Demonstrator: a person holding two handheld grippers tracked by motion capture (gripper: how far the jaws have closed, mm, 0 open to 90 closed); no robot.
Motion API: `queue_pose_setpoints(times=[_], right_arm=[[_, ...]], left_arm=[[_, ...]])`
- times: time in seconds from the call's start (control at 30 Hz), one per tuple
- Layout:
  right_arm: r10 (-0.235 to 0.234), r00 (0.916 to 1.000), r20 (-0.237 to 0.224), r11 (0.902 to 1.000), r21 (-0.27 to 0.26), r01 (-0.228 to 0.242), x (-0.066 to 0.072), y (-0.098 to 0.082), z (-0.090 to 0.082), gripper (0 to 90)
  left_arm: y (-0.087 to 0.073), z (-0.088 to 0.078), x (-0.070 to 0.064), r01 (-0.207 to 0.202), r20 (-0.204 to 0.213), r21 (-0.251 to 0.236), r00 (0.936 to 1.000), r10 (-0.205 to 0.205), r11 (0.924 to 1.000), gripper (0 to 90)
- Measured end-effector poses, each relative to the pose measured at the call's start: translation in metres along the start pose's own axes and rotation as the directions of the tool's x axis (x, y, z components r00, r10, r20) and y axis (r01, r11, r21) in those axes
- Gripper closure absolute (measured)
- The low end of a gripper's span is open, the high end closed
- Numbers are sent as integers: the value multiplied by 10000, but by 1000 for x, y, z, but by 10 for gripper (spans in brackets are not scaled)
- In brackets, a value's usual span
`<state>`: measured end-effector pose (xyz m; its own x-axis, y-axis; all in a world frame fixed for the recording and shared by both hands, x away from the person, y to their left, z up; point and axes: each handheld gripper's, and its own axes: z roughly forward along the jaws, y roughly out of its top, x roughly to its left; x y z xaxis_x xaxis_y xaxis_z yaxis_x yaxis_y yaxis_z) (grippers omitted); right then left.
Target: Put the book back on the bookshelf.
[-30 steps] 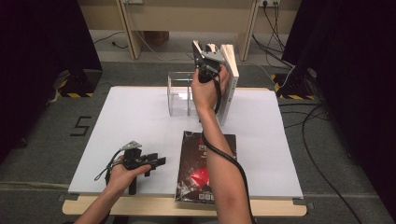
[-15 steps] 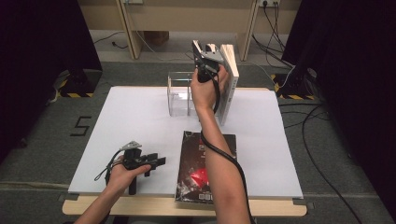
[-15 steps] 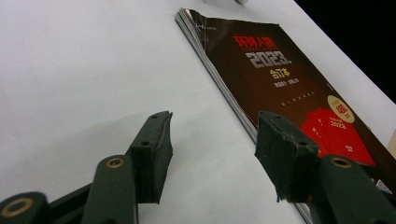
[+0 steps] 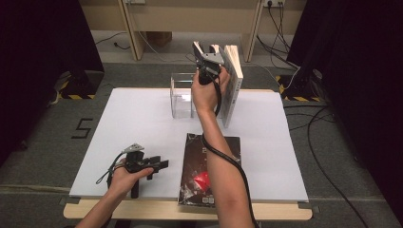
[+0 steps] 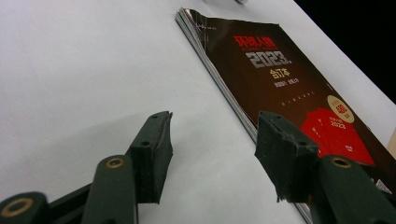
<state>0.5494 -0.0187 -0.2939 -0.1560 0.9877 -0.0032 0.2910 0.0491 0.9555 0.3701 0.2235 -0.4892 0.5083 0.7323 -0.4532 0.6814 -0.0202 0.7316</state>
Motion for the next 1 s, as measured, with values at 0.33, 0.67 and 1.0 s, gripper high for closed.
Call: queue_pose_setpoints(times=[0.33, 0.67, 1.0], right_arm=[[10, 10000, -10, 10000, -9, -10, 6, -1, 0, 844], [269, 9996, -112, 9996, 122, -267, 5, -5, 5, 845], [514, 9987, 41, 9987, 30, -514, 2, -8, 9, 844]], left_arm=[[0, 0, 0, 24, 14, 35, 10000, -24, 10000, 448], [0, 0, 0, 54, 49, 7, 10000, -54, 10000, 449], [-1, 0, 1, 73, 34, 25, 10000, -73, 10000, 449]])
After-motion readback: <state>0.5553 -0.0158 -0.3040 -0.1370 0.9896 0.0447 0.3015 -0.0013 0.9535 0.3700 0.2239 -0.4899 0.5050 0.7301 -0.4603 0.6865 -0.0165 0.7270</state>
